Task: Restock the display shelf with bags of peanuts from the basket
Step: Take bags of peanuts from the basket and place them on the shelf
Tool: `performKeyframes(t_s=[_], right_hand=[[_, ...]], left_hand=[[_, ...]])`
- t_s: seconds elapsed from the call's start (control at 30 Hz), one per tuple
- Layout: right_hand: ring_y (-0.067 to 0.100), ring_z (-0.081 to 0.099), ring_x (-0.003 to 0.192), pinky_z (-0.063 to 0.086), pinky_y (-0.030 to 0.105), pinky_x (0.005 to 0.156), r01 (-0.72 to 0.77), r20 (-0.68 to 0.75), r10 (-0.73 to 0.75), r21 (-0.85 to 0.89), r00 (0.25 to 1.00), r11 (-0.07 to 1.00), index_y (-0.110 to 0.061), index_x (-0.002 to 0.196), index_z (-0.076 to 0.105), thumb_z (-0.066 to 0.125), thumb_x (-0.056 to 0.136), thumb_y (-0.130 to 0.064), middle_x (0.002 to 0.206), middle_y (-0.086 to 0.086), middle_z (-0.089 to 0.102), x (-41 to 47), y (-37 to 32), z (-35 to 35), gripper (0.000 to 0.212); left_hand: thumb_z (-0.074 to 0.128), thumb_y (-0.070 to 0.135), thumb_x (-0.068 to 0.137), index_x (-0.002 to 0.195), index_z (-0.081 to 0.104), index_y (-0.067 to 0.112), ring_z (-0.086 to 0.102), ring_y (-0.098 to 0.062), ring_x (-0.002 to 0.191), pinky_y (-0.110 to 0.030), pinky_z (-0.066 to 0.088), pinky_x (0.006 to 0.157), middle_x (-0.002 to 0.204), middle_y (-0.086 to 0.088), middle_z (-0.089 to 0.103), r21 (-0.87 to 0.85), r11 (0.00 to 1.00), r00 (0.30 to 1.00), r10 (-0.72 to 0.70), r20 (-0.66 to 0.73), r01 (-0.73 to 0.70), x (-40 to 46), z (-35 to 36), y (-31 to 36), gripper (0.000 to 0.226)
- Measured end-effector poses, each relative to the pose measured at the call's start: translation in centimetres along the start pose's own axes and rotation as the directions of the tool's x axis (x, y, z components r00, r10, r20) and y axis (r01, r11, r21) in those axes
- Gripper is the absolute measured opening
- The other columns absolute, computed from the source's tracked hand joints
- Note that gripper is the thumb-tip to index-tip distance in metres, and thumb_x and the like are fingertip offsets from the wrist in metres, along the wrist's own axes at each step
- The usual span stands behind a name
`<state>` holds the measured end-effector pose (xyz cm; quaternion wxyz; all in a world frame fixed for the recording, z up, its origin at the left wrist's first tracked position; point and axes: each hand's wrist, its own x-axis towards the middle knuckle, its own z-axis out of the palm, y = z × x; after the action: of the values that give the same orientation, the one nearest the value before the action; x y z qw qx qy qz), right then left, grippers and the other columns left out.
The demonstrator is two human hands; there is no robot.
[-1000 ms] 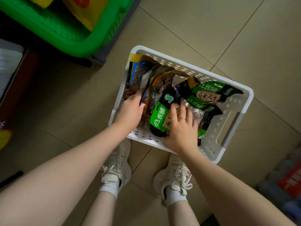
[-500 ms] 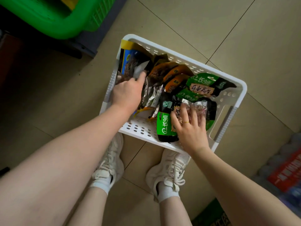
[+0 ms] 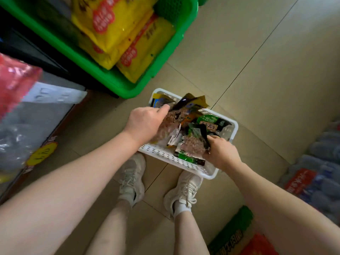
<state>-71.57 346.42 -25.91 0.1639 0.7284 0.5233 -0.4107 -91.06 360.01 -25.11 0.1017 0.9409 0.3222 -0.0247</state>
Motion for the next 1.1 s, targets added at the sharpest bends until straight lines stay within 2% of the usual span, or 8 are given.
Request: performKeyframes(t_s=[0.07,0.13,0.27,0.5,0.7,0.83,0.97,1.1], right_hand=[[0.031,0.056,0.076,0.045,0.031,0.062,-0.096,-0.038,0.107,0.212,0.994,0.972,-0.023,0.096,0.057,0.063,0.077,-0.025,0.086,0.005,0.064,-3.6,-1.4,-4.9,0.019],[0.028,0.055,0.065,0.042,0.027,0.054,-0.146,-0.033,0.166,0.328,0.986,0.933,-0.025,0.076,0.050,0.063,0.074,-0.020,0.068,0.000,0.056,-7.8,-3.0,-10.0,0.014],[0.028,0.057,0.065,0.041,0.026,0.051,-0.102,-0.056,0.121,0.263,0.991,0.959,-0.013,0.087,0.059,0.065,0.073,-0.024,0.081,0.009,0.064,-16.6,-7.0,-19.1,0.019],[0.037,0.062,0.089,0.044,0.033,0.067,0.234,-0.326,-0.204,0.053,0.923,0.971,-0.017,0.113,0.047,0.059,0.077,-0.033,0.098,0.014,0.065,-28.2,-14.1,-30.3,0.040],[0.037,0.062,0.094,0.048,0.037,0.072,0.502,-0.443,-0.488,-0.094,0.752,0.860,-0.017,0.116,0.047,0.063,0.075,-0.029,0.102,0.014,0.066,-36.6,-20.8,-37.7,0.045],[0.034,0.062,0.096,0.051,0.038,0.074,0.623,-0.456,-0.637,-0.206,0.621,0.754,-0.018,0.115,0.050,0.066,0.076,-0.035,0.103,0.011,0.065,-41.8,-26.7,-40.9,0.046],[0.028,0.060,0.085,0.048,0.034,0.069,0.741,-0.502,-0.703,-0.168,0.503,0.650,-0.014,0.098,0.056,0.069,0.073,-0.030,0.089,0.007,0.066,-46.6,-33.5,-42.3,0.032],[0.029,0.059,0.079,0.042,0.034,0.063,0.820,-0.534,-0.752,-0.176,0.385,0.544,-0.006,0.090,0.054,0.067,0.079,-0.030,0.080,0.011,0.060,-50.8,-40.5,-42.9,0.030]], left_hand=[[0.068,0.009,0.058,0.085,0.069,0.007,0.051,-0.022,0.030,-0.018,0.032,0.030,0.040,-0.002,0.054,0.009,1.000,1.000,-0.014,-0.027,0.014,-0.5,-5.7,-0.3,0.028],[0.077,0.010,0.058,0.082,0.069,0.009,0.051,-0.021,0.029,-0.018,0.032,0.030,0.038,-0.002,0.053,0.034,0.999,0.999,-0.033,-0.041,0.034,-1.3,-11.8,-0.3,0.026],[0.087,0.013,0.053,0.078,0.067,0.008,0.050,-0.021,0.027,-0.018,0.034,0.031,0.034,-0.004,0.049,0.106,0.990,0.995,-0.088,-0.045,0.092,-4.3,-24.5,0.2,0.033],[0.054,0.038,0.075,0.068,0.064,0.010,0.053,-0.024,0.029,-0.022,0.037,0.028,0.034,-0.006,0.050,0.168,0.927,0.914,-0.276,-0.297,0.334,-11.8,-42.7,2.0,0.030],[0.048,0.037,0.078,0.061,0.061,0.008,0.050,-0.022,0.026,-0.019,0.033,0.027,0.032,-0.006,0.046,0.206,0.811,0.734,-0.347,-0.584,0.547,-19.8,-55.0,5.4,0.035],[0.047,0.038,0.078,0.061,0.059,0.006,0.051,-0.027,0.026,-0.022,0.035,0.027,0.033,-0.013,0.049,0.149,0.682,0.527,-0.389,-0.756,0.716,-25.4,-62.2,6.4,0.038],[0.056,0.032,0.077,0.064,0.057,0.004,0.050,-0.030,0.027,-0.021,0.030,0.027,0.034,-0.016,0.049,0.085,0.566,0.366,-0.405,-0.838,0.820,-31.5,-68.5,5.5,0.031],[0.063,0.025,0.081,0.074,0.059,0.001,0.052,-0.035,0.035,-0.022,0.027,0.041,0.041,-0.017,0.052,-0.049,0.508,0.202,-0.427,-0.881,0.860,-37.7,-72.8,2.9,0.026]])
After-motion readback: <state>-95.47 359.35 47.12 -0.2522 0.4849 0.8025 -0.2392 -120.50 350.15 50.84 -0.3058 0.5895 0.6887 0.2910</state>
